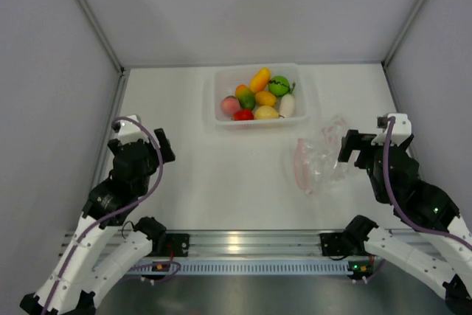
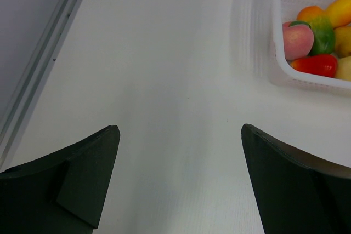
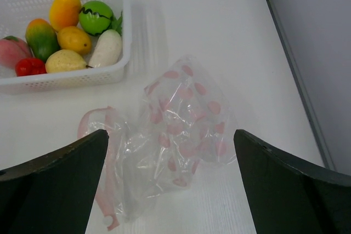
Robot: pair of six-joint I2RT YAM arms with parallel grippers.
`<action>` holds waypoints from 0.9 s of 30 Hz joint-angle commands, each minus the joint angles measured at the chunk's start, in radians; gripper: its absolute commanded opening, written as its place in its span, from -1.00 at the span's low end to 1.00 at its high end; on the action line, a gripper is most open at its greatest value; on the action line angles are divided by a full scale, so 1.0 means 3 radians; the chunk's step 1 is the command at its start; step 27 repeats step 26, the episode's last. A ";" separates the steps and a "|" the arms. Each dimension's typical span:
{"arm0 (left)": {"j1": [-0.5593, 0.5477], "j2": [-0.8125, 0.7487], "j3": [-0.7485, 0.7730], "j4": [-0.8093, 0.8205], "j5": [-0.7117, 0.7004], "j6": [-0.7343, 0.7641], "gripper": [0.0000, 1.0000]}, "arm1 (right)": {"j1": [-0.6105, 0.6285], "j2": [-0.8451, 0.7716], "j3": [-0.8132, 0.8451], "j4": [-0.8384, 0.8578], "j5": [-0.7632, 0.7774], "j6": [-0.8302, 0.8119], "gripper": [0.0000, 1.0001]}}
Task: Open the zip-top bag and remove the fake food
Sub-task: Reset both arms
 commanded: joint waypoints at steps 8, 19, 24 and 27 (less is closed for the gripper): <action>0.0108 -0.0352 -0.0090 0.0017 -0.0121 -0.0065 0.97 | 0.0019 -0.0100 -0.0198 0.0200 0.0022 0.0023 0.99; 0.0108 -0.0352 -0.0121 0.0022 -0.0018 -0.0075 0.97 | 0.0024 -0.0141 -0.0264 0.0190 0.0053 0.0003 0.99; 0.0108 -0.0357 -0.0121 0.0022 -0.0013 -0.0075 0.97 | 0.0019 -0.0131 -0.0285 0.0180 0.0063 0.0008 0.99; 0.0108 -0.0352 -0.0116 0.0022 -0.0008 -0.0075 0.97 | 0.0024 -0.0110 -0.0259 0.0164 0.0063 0.0013 0.99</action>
